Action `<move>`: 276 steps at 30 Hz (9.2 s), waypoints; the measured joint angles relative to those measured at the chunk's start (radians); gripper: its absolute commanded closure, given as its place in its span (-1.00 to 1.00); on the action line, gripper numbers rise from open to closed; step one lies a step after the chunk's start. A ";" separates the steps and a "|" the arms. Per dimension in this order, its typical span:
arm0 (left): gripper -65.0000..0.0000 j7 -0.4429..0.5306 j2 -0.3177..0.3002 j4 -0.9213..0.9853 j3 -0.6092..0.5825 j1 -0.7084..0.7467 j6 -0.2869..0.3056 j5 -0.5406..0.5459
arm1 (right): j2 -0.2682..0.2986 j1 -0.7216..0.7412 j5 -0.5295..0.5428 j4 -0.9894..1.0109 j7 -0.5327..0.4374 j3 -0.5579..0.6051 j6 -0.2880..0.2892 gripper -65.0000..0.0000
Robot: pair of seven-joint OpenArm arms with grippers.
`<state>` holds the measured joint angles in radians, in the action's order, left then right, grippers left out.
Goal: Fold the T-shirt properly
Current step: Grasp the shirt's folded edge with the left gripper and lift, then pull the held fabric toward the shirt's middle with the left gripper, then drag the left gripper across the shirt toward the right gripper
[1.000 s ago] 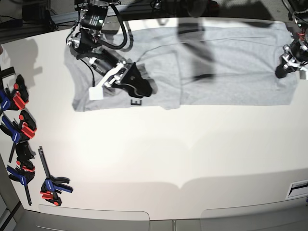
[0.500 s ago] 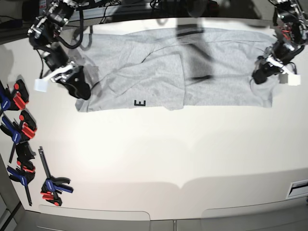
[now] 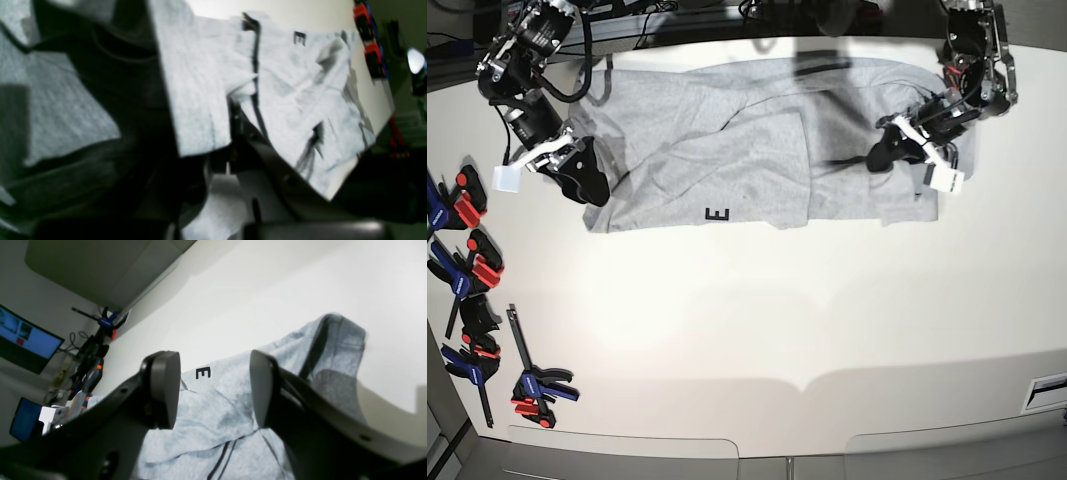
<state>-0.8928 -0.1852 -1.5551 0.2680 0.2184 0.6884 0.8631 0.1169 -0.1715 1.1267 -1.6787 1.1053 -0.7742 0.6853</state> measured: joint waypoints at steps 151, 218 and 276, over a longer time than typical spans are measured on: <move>0.26 0.184 -0.156 -0.315 -0.436 0.063 -0.273 -0.571 | -0.005 0.016 0.002 0.000 -0.001 0.000 0.000 0.03; 1.00 0.264 -0.089 -0.238 -0.437 0.052 -0.085 -0.401 | -0.003 0.016 0.000 0.000 0.000 0.000 0.000 0.03; 1.00 0.242 0.110 0.011 -0.614 -0.275 -0.259 -0.517 | -0.003 0.016 0.000 0.000 0.002 0.000 0.000 0.03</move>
<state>-0.6506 -0.0750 -1.5440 -0.3458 -0.0566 0.4294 0.3462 0.1135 -0.1551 1.1271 -1.6787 1.1076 -0.7742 0.6857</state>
